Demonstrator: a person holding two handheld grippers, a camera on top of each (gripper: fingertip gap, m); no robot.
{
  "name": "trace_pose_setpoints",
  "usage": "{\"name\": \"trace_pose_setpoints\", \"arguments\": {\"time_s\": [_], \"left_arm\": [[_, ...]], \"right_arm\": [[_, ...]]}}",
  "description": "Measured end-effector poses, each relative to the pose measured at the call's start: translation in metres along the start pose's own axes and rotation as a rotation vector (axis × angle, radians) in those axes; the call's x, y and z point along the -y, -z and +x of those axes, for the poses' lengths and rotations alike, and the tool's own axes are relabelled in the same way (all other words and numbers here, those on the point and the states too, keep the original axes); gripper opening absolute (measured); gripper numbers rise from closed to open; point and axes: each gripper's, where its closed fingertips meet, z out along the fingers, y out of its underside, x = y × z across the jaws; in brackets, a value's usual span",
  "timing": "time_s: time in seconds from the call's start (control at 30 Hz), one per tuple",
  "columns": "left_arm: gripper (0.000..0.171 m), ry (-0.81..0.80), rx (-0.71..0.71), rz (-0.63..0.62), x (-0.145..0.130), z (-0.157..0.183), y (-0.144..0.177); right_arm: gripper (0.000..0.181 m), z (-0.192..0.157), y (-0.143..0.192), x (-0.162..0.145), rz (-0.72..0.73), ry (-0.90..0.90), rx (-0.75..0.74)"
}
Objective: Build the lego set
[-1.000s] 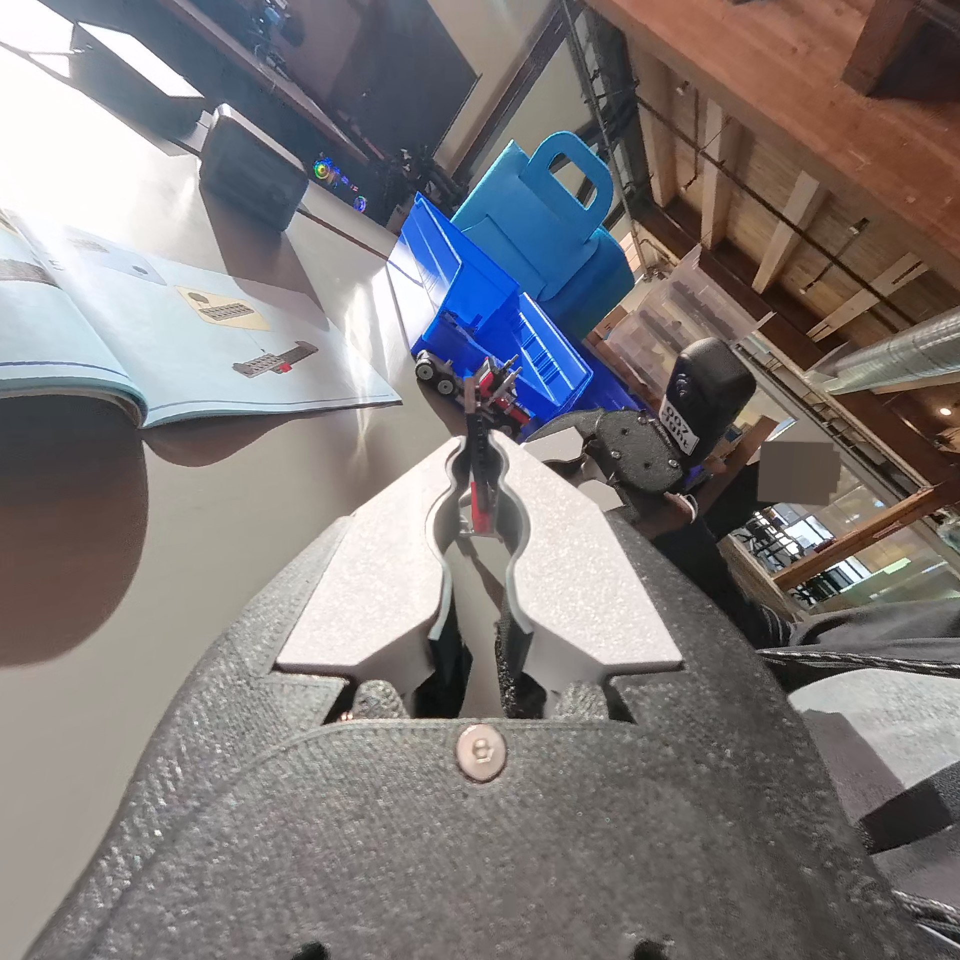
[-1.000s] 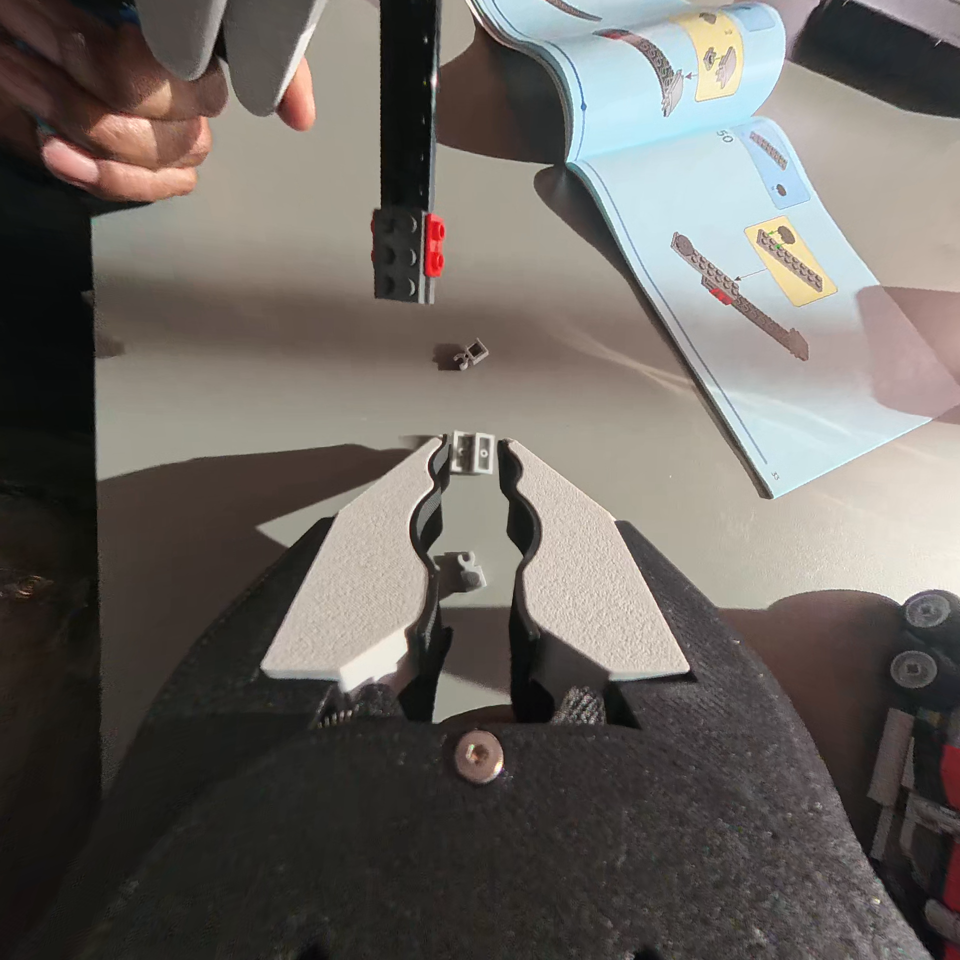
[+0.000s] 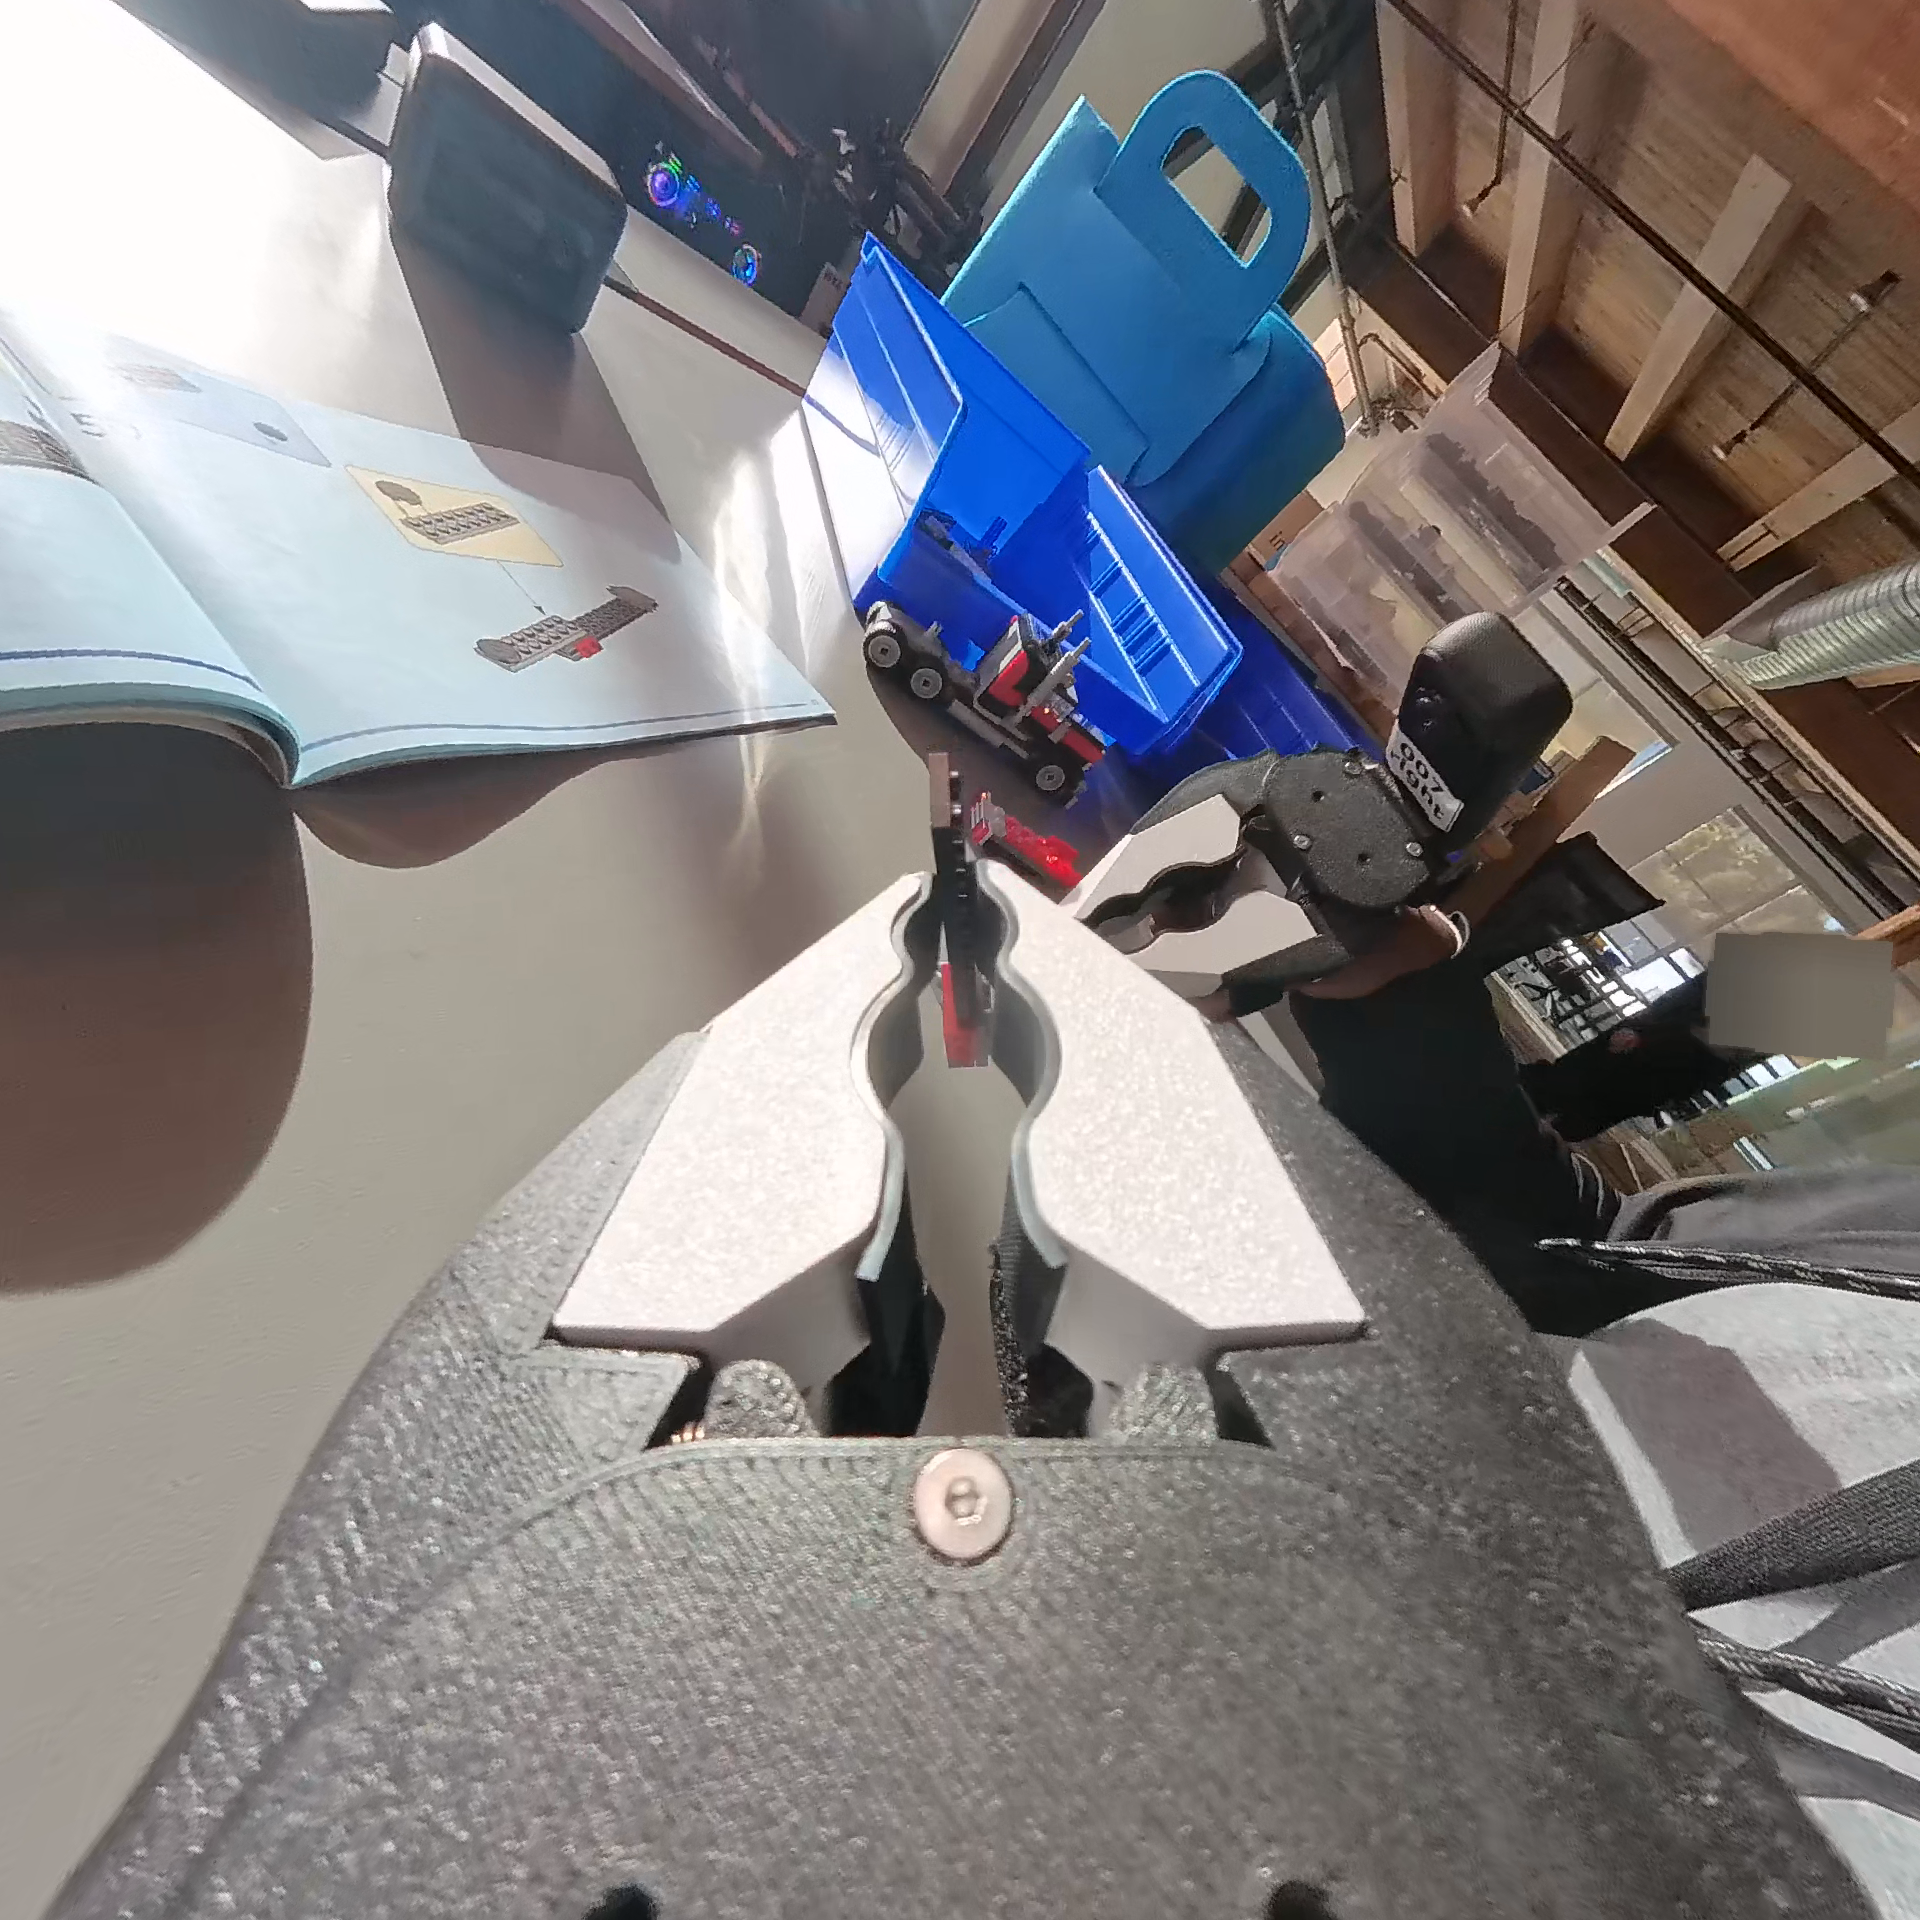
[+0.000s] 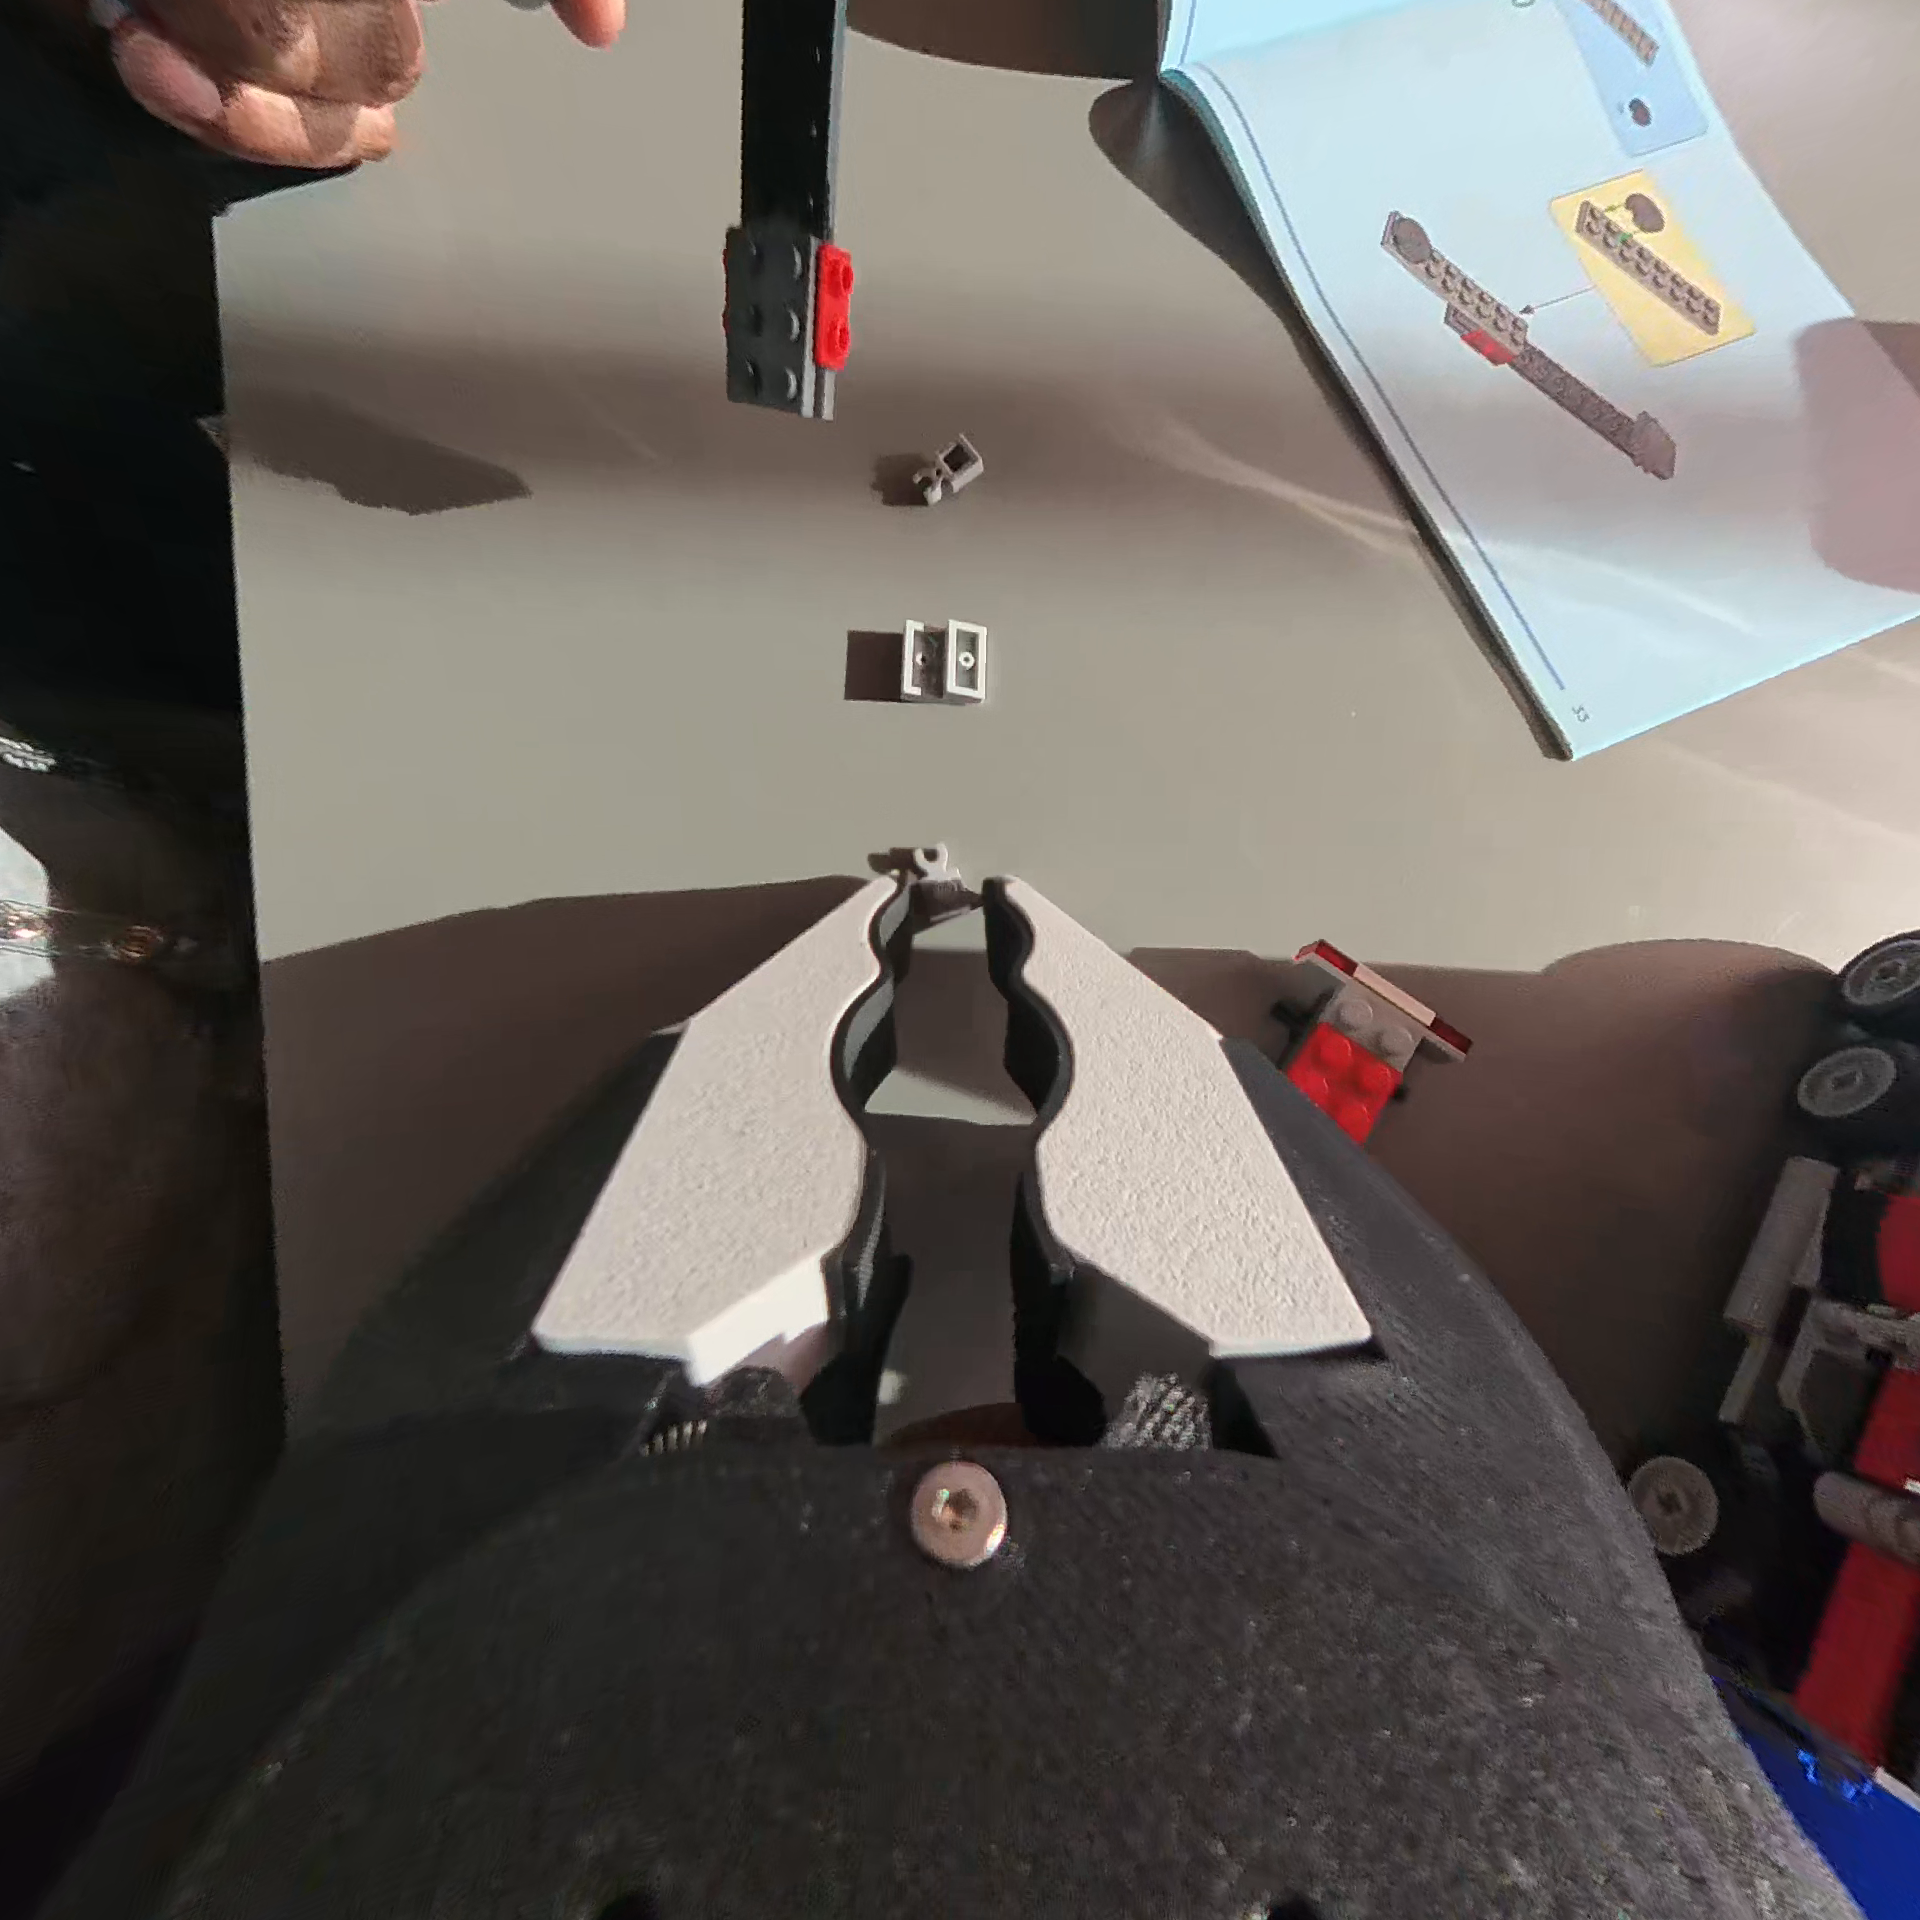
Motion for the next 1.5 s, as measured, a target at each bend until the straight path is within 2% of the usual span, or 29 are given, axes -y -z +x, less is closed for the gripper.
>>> {"name": "trace_pose_setpoints", "arguments": {"time_s": [0.03, 0.57, 0.93, 1.2, 1.5], "left_arm": [[0.005, -0.003, 0.002, -0.006, -0.001, 0.0, -0.001], [0.005, -0.041, 0.088, -0.087, -0.013, -0.009, -0.007], [0.005, -0.056, 0.047, -0.114, -0.017, -0.002, -0.009], [0.005, -0.054, 0.042, -0.107, -0.016, -0.002, -0.009], [0.005, -0.06, 0.032, -0.108, -0.016, 0.0, -0.008]], "right_arm": [[0.012, 0.0, 0.0, 0.0, 0.0, -0.001, 0.0], [0.01, -0.001, 0.001, 0.012, 0.062, -0.001, 0.004], [0.01, -0.006, -0.004, 0.037, 0.164, -0.002, 0.04], [0.01, -0.016, -0.029, 0.037, -0.006, 0.097, -0.011], [0.02, -0.025, -0.021, 0.027, -0.024, 0.017, -0.018]]}}
